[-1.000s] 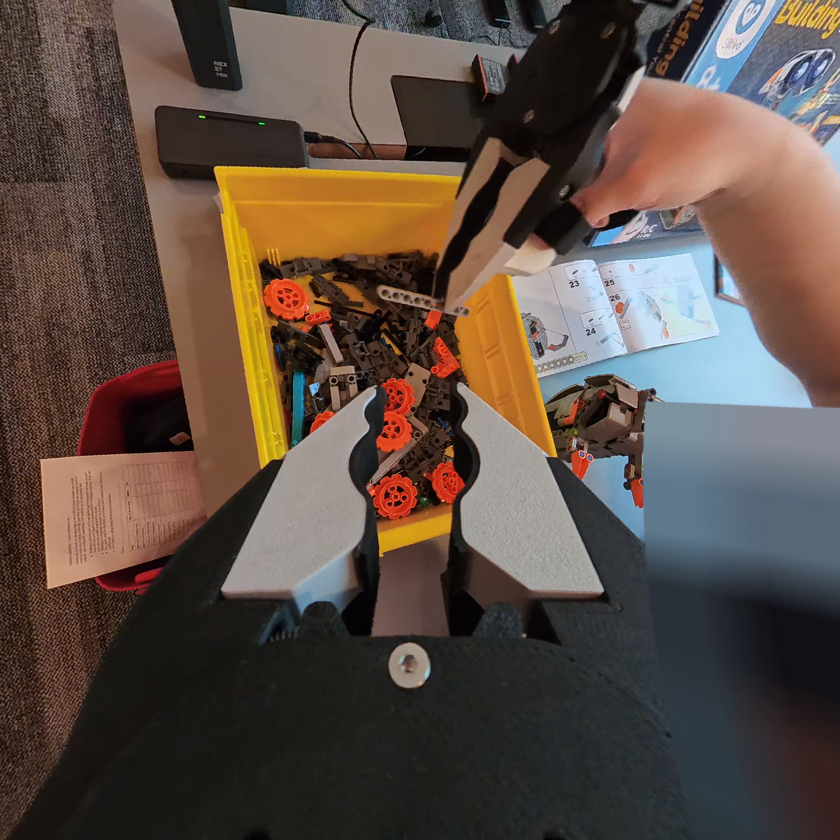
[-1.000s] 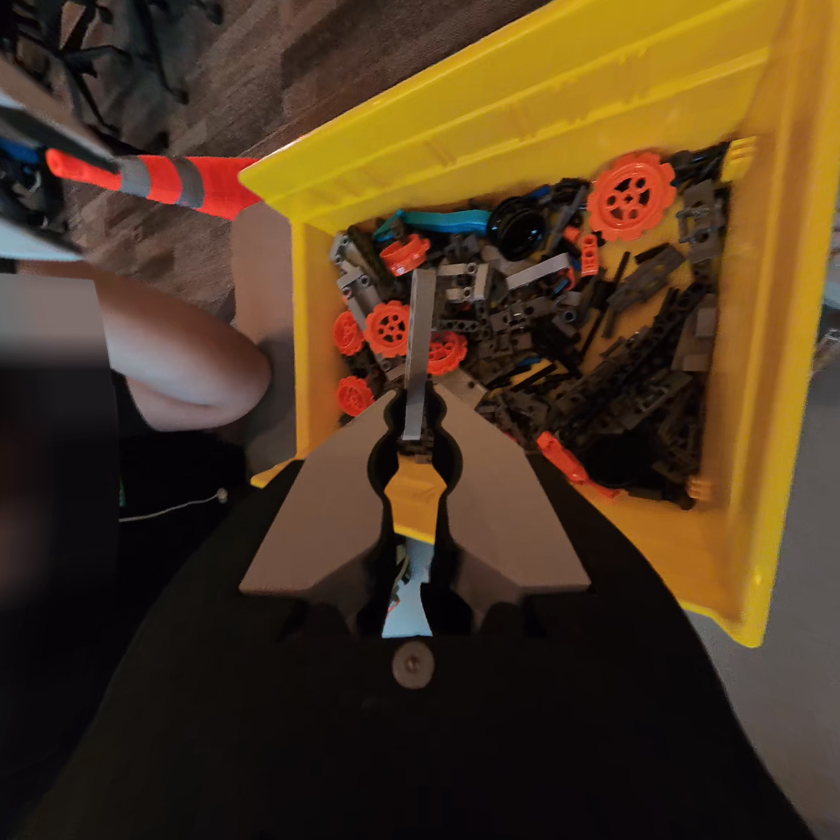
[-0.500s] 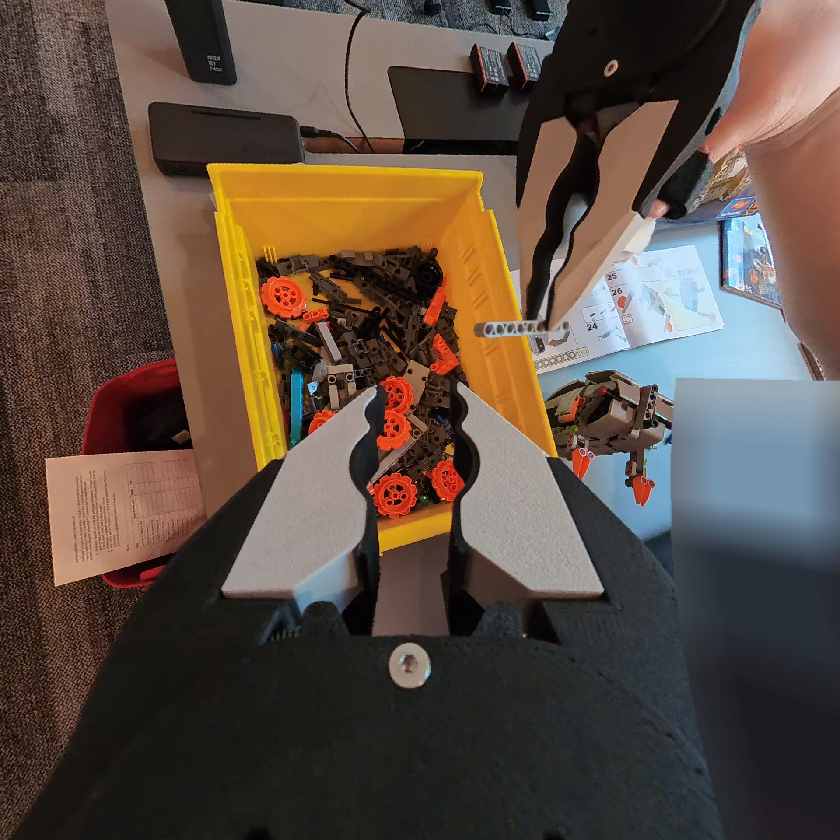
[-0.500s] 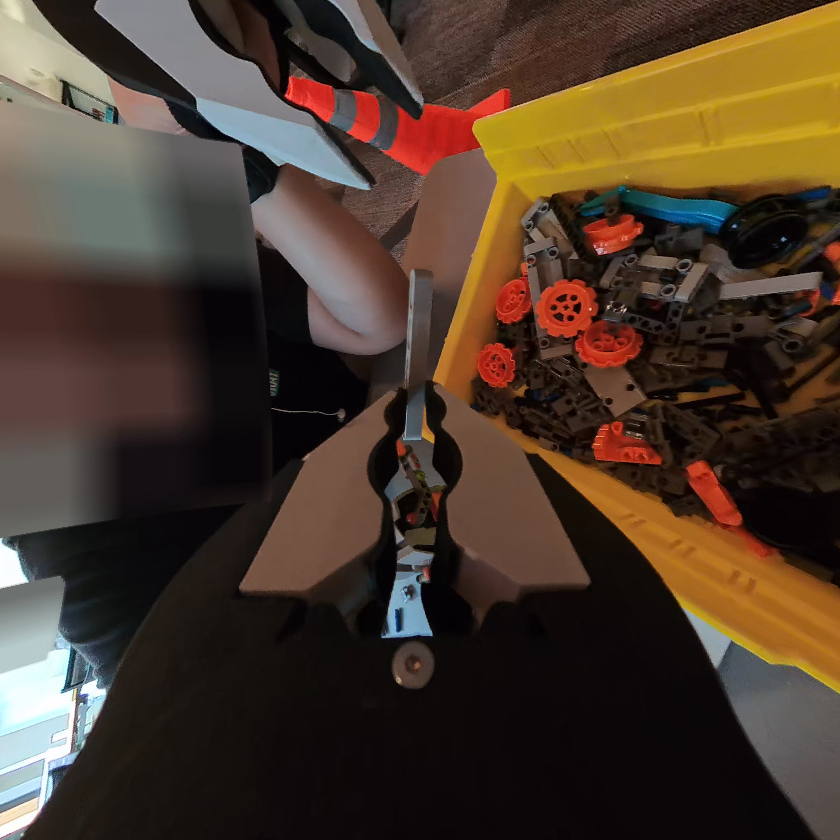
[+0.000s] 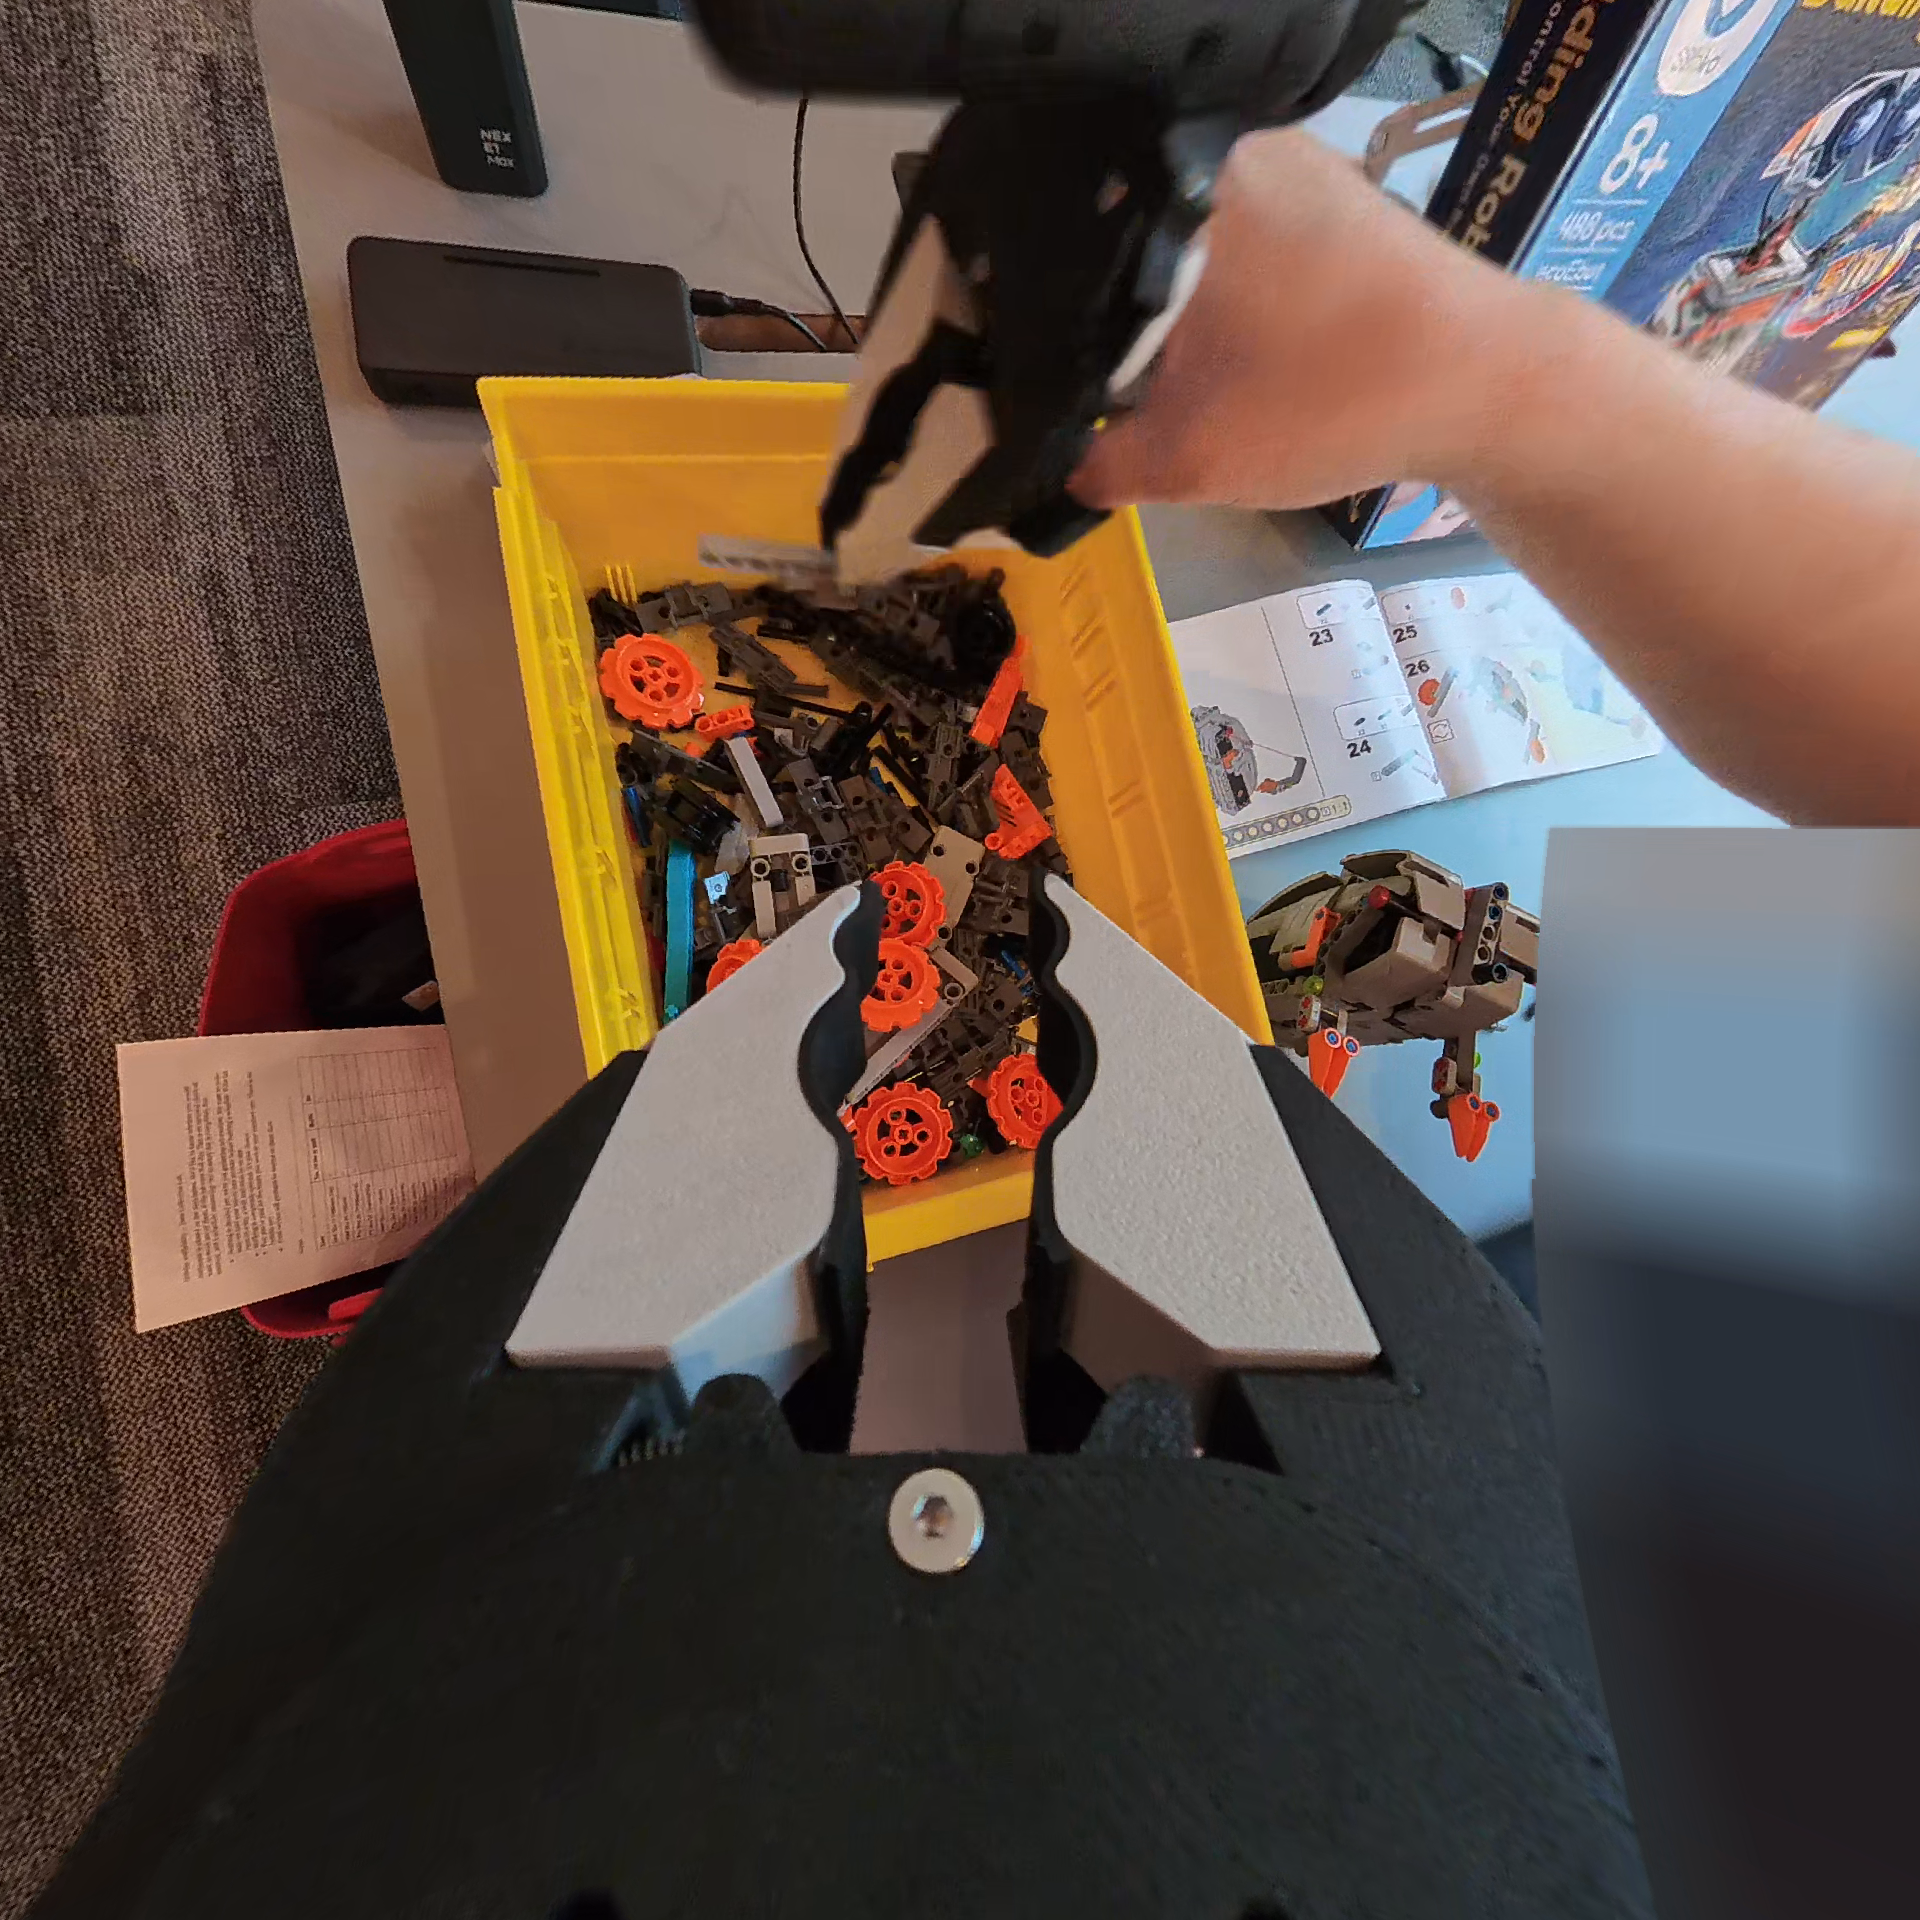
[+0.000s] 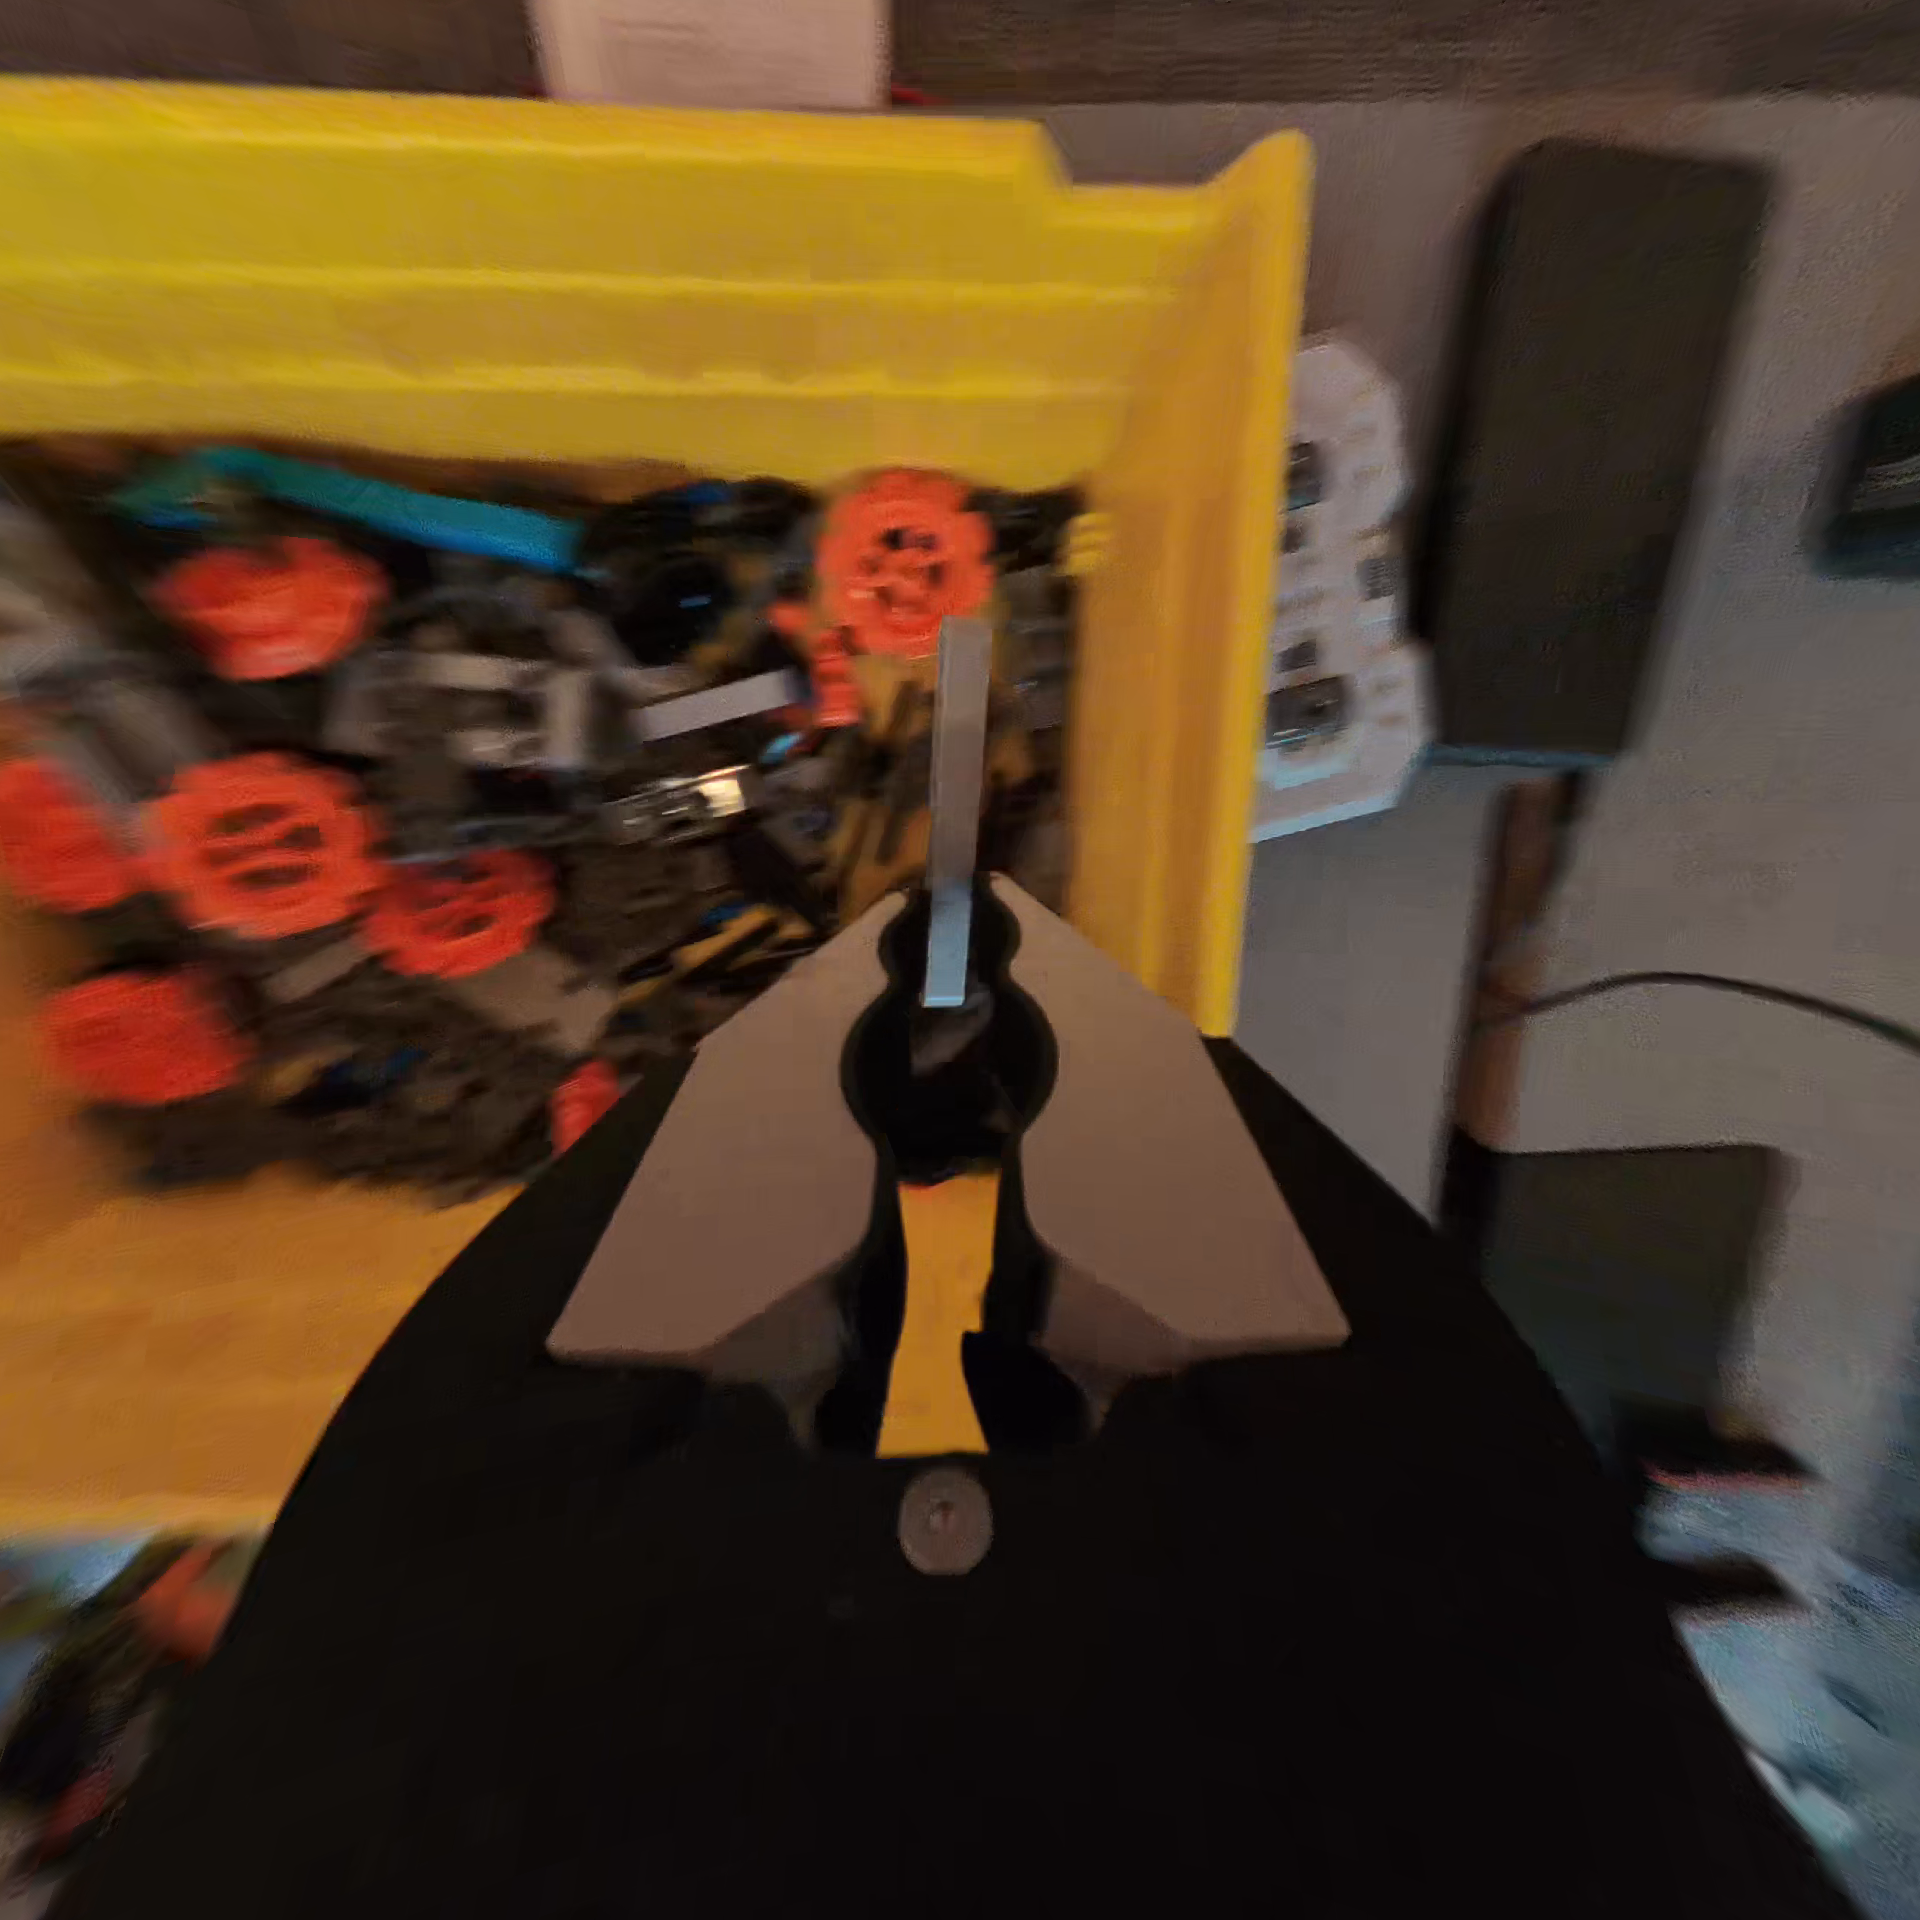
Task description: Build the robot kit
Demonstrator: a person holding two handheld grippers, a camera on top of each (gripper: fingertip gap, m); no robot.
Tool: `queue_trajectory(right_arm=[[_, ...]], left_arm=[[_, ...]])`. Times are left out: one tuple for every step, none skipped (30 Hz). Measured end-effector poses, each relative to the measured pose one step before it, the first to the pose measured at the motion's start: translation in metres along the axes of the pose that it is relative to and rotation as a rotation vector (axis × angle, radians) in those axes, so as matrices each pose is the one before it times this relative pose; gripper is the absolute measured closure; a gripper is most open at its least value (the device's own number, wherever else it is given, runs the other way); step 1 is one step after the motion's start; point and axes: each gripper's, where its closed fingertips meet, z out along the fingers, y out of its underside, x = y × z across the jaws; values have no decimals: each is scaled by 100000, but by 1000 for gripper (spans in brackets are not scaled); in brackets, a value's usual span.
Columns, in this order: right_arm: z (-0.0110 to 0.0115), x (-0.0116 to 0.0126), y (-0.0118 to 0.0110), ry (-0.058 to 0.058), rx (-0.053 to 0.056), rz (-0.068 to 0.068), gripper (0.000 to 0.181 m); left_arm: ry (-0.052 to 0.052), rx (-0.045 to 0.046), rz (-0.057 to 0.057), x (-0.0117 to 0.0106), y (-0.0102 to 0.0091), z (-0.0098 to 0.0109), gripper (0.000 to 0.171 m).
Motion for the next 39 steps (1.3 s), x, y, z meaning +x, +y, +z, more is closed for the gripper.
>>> queue_trajectory(right_arm=[[730,1134,-406,10085,-2385,-4264,175],[680,472,-561,6304,-848,-3868,174],[618,251,-466,4745,-1190,-3064,174],[599,-147,-360,1939,-1236,-2781,174],[590,-230,-180,677,-1867,-1982,174],[562,24,-67,1723,-2138,-1353,174],[562,-86,-100,585,-1308,-1120,173],[498,-200,20,-378,-1562,-593,172],[327,-134,95,-370,-1662,-505,169],[45,-249,119,-1110,-989,-140,164],[-193,-198,188,-863,-310,271,161],[-420,-193,305,-1048,-166,534,159],[-551,-398,526,-2741,-819,1601,157],[-541,-592,849,-4620,-2585,3298,150],[-434,-643,1088,-5621,-4074,4949,142],[-214,-654,1145,-6080,-4205,5598,132],[28,-550,1064,-5593,-3907,4895,123],[281,-170,721,-2958,-2725,3019,120],[459,404,394,1315,-1114,1678,116],[541,360,287,2181,-982,-239,120],[548,-10,277,1161,-1280,-1044,120],[512,-34,246,1522,-1416,-523,118],[500,-155,75,767,-651,-613,116],[540,-293,-111,-430,341,-411,114],[236,-306,-18,-1695,-940,-422,116],[18,-46,139,-975,-1415,1417,117],[-42,132,137,66,-1298,-943,125],[-25,-121,239,-1338,-1719,-1561,140],[62,-475,155,-3286,-765,-1003,146],[49,-116,295,-639,-1336,217,154],[16,-195,169,-696,-291,-1046,154],[-59,-921,105,-5037,475,-1249,154],[-140,-1798,123,-10924,383,145,154],[-179,-1823,219,-11330,-572,407,161],[-158,-1590,152,-9675,-195,-120,162],[-235,-1076,144,-6537,-413,-1735,161],[-455,-187,-66,-1393,457,-1289,161],[-737,912,-451,5138,2453,99,158],[-932,1635,-839,9753,4432,-871,159]], left_arm=[[-23,-245,310,45,44,14,145],[-8,-85,271,44,21,-5,145],[50,170,148,21,-22,-23,145],[152,283,-39,13,-44,-22,145],[141,135,-176,-19,-20,-8,145],[22,-83,-230,-50,16,7,145],[-27,-169,-248,-58,31,25,145],[13,-145,-180,-23,14,24,145],[57,-128,2,0,14,20,145],[152,-111,251,60,24,5,145],[197,-3,397,69,20,-20,145],[166,199,310,55,-20,-43,145],[180,368,80,33,-31,-58,145],[163,361,-113,4,-47,-45,145],[94,196,-179,-11,-21,-21,145],[26,-15,-169,-24,12,-11,145],[-7,-150,-135,-10,27,20,145],[-8,-151,-13,0,18,6,145],[19,-89,147,38,7,17,145],[36,-44,251,54,8,-8,145],[25,35,280,72,2,-13,145],[45,125,264,58,-19,-20,145],[39,134,168,48,-15,-30,145],[-23,52,20,12,-10,-2,145],[-24,-76,-49,2,-2,22,145],[47,-239,11,-5,33,36,145],[22,-311,21,-21,29,40,145],[14,-245,-88,-25,29,46,145],[134,-131,-117,-9,3,34,145],[168,-18,-10,3,-2,9,145],[52,65,-7,-21,-8,-7,145],[-24,129,-125,-29,-21,-16,145],[23,132,-161,-14,-14,-20,145],[4,63,-107,-16,-1,-12,145],[-65,6,-34,-15,2,-5,145],[-48,-6,20,-3,8,-5,145],[5,14,29,23,-7,0,145],[25,-13,76,44,-1,5,145],[-13,-80,187,38,5,6,145]])
